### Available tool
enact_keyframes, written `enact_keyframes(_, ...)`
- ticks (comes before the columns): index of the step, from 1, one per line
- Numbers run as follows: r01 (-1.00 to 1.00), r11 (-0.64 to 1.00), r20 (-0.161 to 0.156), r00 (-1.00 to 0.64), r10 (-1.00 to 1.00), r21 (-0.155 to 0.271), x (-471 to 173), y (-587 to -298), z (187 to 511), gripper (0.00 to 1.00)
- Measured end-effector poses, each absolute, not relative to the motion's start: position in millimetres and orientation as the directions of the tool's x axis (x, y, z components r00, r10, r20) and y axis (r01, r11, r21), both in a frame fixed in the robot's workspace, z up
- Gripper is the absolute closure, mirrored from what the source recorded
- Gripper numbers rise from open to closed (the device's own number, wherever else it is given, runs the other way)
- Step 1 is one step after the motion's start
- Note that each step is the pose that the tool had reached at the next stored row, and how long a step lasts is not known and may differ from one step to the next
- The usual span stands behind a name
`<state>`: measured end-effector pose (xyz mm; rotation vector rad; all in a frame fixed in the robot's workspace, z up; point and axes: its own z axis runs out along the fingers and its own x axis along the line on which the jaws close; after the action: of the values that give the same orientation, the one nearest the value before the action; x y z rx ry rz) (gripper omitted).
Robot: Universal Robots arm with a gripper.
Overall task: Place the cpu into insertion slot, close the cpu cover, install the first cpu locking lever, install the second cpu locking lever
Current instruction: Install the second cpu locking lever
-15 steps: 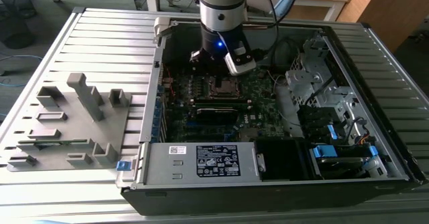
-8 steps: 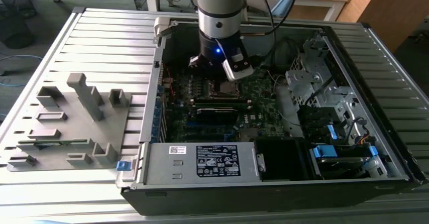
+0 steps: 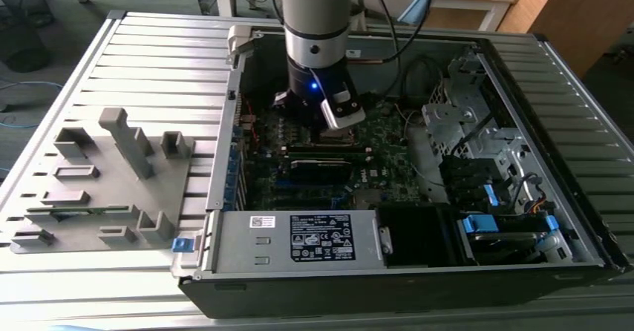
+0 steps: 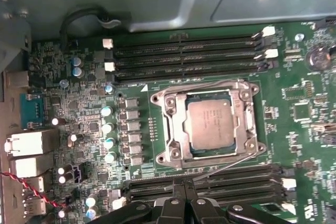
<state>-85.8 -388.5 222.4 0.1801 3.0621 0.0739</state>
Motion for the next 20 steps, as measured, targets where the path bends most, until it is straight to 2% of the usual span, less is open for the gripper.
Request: enact_keyframes(20, 0.066, 0.996, -0.07, -0.995, 0.07, 0.053, -92, -389, 211, 0.9)
